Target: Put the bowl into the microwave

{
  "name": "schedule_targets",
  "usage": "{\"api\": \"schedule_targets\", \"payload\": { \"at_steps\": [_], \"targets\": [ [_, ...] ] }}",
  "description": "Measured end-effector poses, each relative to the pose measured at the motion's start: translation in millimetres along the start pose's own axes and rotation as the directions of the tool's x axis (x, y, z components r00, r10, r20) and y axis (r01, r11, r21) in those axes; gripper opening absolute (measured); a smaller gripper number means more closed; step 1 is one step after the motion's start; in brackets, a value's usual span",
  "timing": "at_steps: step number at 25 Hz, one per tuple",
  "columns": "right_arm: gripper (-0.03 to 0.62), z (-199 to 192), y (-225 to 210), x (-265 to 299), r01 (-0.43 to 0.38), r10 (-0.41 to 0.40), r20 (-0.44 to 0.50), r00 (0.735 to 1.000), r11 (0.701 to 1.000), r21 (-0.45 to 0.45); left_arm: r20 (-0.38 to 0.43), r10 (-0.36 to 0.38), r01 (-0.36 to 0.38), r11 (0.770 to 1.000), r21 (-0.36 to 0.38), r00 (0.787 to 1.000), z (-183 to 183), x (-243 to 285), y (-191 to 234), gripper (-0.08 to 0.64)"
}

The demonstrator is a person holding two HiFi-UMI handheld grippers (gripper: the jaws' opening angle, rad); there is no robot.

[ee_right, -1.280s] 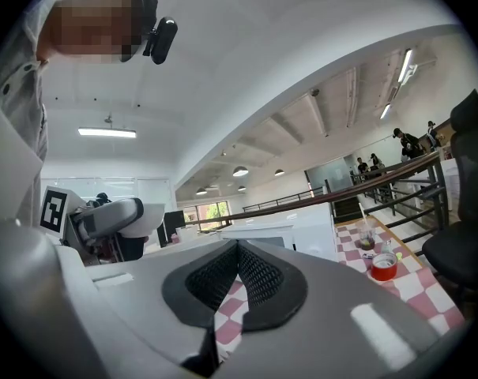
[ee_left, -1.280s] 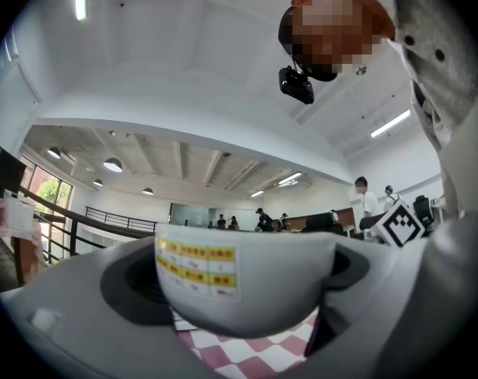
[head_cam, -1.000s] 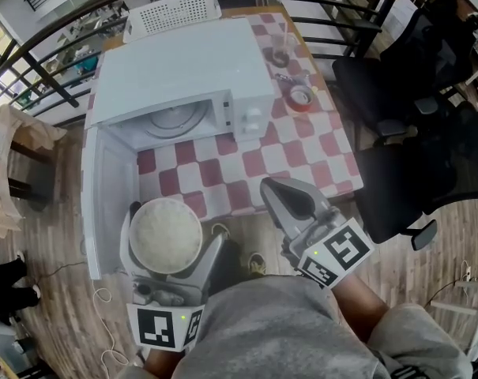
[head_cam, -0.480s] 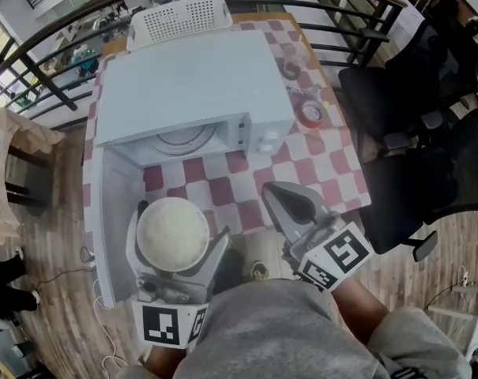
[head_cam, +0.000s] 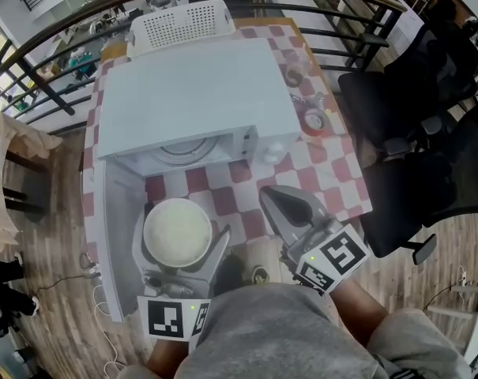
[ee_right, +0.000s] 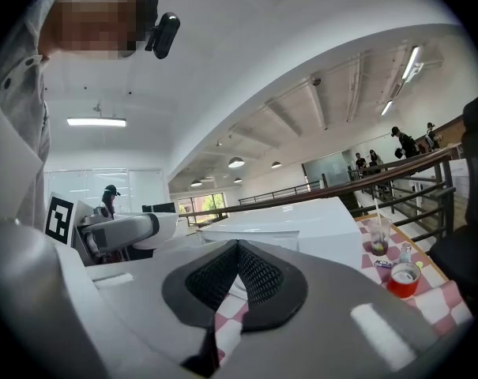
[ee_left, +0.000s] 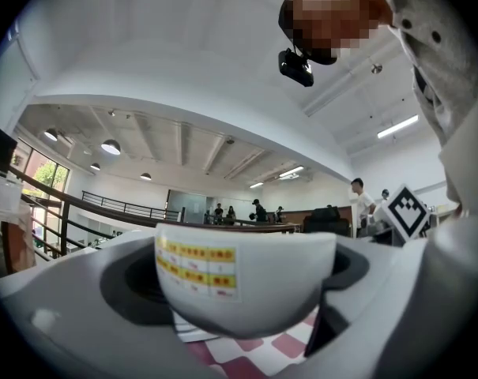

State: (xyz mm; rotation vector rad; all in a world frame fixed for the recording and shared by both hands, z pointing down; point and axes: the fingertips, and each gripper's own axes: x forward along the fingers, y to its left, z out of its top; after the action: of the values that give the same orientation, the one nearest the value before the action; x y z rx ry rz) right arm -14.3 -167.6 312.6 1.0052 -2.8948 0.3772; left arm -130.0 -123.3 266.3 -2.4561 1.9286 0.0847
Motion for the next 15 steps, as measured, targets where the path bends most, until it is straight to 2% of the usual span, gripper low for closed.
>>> {"api": "schedule_targets", "payload": {
  "at_steps": [15],
  "targets": [
    [0.000, -7.4, -16.0, 36.0, 0.030, -0.030, -0.038, 0.999, 1.000, -0.002, -0.052, -0.028, 0.026, 0.999, -0.035, 0.998, -28.9, 36.3, 27.5, 0.531]
  ]
}}
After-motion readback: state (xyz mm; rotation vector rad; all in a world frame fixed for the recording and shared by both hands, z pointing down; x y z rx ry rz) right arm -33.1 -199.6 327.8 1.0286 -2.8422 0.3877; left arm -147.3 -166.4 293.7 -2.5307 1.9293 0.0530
